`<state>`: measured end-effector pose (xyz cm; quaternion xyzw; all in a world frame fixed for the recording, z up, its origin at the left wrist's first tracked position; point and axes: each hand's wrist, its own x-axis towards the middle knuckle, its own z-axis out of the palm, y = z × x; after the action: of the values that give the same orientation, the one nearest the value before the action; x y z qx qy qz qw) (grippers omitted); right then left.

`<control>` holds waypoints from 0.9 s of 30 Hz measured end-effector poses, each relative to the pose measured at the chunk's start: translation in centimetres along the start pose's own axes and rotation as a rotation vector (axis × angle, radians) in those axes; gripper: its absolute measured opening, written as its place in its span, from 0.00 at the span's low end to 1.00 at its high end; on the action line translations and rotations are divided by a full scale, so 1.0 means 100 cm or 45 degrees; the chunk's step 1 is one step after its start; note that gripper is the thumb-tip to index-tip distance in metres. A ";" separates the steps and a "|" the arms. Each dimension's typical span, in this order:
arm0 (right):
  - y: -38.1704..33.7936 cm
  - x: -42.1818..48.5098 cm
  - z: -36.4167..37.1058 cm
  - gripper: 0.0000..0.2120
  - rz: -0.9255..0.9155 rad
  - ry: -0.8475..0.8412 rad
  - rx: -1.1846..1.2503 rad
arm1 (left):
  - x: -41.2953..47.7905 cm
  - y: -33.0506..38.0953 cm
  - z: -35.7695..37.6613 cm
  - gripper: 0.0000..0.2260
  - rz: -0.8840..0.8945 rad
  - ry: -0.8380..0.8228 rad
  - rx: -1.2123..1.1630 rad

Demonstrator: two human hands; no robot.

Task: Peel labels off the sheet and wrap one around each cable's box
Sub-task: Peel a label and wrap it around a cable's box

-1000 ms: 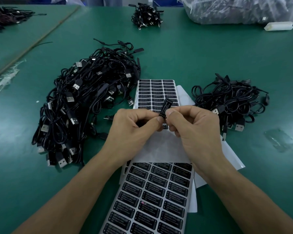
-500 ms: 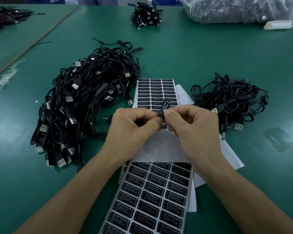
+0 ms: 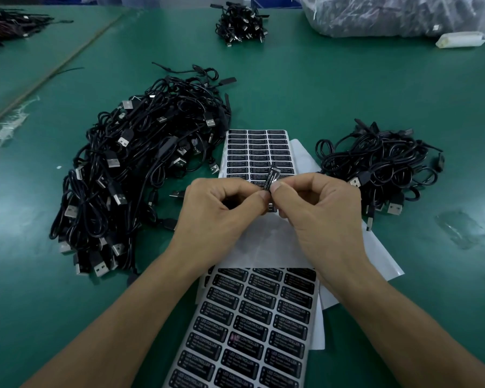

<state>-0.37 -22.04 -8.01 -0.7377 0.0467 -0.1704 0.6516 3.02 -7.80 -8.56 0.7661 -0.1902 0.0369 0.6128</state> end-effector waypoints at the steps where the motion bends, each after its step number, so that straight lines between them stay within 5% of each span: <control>1: 0.000 0.000 0.000 0.07 -0.010 0.000 -0.007 | 0.000 0.000 0.000 0.07 -0.004 0.001 0.003; 27: -0.004 0.001 -0.005 0.08 0.064 0.079 0.075 | 0.000 -0.003 0.005 0.07 -0.090 0.018 -0.024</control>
<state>-0.48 -22.45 -7.56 -0.7111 0.0804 -0.1781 0.6754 3.06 -8.18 -8.98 0.7663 -0.1590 0.0190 0.6222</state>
